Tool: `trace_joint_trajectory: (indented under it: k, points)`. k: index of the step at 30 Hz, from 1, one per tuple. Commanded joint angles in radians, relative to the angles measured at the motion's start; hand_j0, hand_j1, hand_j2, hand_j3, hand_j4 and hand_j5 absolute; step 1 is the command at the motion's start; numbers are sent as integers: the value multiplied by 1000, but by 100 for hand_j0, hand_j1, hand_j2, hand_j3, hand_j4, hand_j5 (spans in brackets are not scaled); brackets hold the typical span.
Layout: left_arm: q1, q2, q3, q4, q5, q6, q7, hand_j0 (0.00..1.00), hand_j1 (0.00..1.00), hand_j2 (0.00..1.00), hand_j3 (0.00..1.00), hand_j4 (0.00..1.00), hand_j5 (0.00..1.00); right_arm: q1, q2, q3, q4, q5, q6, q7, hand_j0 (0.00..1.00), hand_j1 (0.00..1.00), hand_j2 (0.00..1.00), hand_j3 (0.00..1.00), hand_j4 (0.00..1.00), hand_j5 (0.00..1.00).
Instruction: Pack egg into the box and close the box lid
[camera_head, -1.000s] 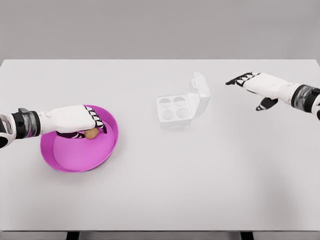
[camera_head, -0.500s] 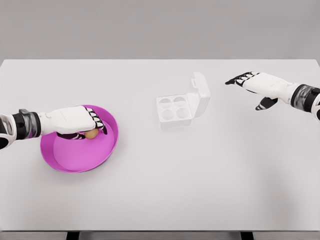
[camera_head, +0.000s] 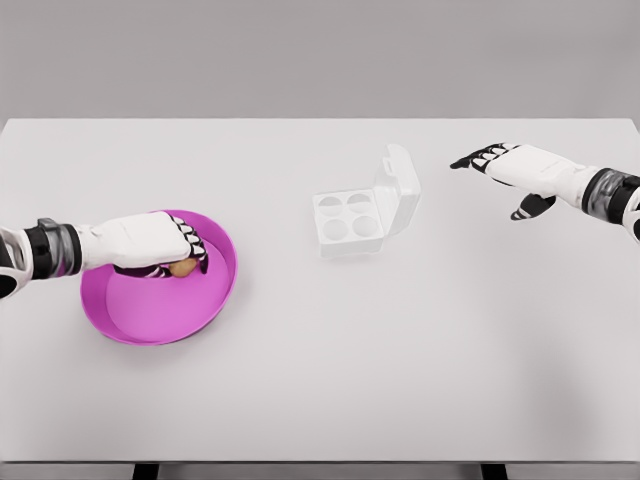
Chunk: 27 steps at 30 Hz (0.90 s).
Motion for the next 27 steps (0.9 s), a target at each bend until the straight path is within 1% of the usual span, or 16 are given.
trace_joint_trajectory:
  k: [1, 16, 18, 27]
  points:
    - [0, 1, 1, 0, 5, 3, 0, 54, 54, 54, 54, 54, 54, 0, -3, -1, 3, -6, 3, 0, 100, 100, 100, 100, 100, 100]
    - [-3, 2, 10, -18, 10, 3, 0, 51, 51, 51, 51, 51, 51, 5, -4, 9, 14, -9, 3, 0, 100, 100, 100, 100, 100, 100]
    - [-2, 2, 15, -37, 10, 3, 0, 50, 50, 50, 50, 50, 50, 5, -4, 9, 14, -9, 3, 0, 100, 100, 100, 100, 100, 100]
    - [0, 2, 23, -58, 13, 3, 0, 48, 48, 48, 48, 48, 48, 3, -1, 17, 10, -8, 3, 0, 100, 100, 100, 100, 100, 100]
